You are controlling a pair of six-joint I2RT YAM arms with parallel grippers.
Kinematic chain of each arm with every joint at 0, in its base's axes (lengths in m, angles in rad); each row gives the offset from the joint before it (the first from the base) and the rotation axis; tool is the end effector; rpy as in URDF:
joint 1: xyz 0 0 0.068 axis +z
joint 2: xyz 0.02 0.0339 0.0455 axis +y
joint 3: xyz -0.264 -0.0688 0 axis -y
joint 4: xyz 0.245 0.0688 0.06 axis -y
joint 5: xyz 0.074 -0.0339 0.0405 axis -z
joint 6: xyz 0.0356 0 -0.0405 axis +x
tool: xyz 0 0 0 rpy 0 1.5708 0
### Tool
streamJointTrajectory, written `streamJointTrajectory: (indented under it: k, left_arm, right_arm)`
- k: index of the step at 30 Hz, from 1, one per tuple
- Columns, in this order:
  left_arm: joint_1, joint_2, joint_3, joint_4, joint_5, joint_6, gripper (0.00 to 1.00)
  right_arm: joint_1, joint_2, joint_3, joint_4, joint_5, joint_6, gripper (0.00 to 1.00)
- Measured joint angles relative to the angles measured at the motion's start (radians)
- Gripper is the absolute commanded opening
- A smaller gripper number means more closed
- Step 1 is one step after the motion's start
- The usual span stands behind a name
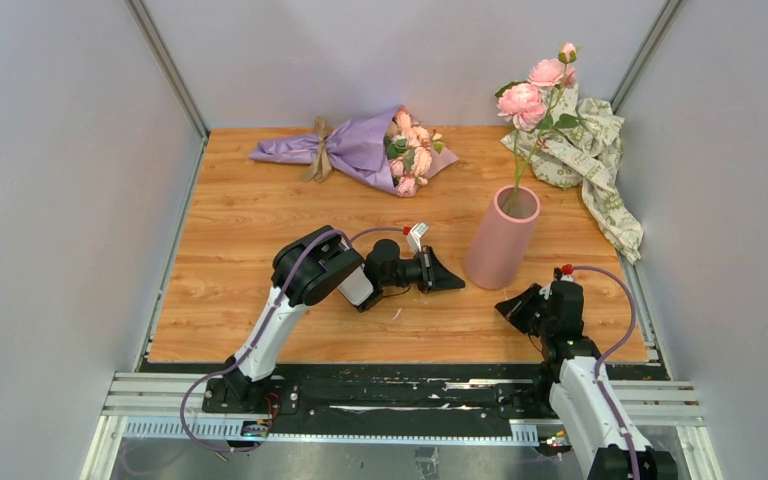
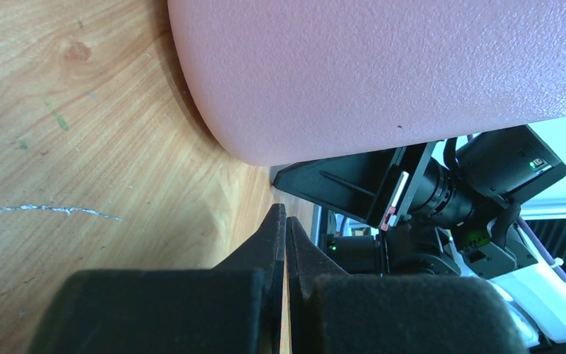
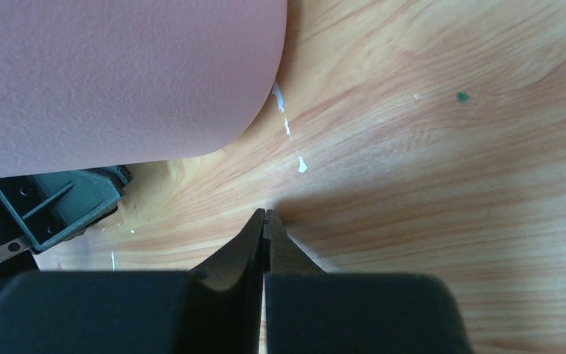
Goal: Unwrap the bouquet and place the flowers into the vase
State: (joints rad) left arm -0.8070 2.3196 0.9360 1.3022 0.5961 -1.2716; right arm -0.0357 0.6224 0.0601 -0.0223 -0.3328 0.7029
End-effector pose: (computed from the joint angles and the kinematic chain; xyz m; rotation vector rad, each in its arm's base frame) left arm 0.2673 -0.3080 0.0689 0.0920 2.1059 -1.9273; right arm 0.1349 0.0068 0.1281 0.6102 2.1277 0.7377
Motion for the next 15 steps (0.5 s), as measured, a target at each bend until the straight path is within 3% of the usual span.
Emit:
streamJointTrajectory:
  k: [15]
  left_arm:
    - [0.003,0.0,0.0,0.101,0.014,-0.08,0.0]
  right_arm:
    - [-0.021,0.234,0.05,0.168,-0.004,0.015,0.0]
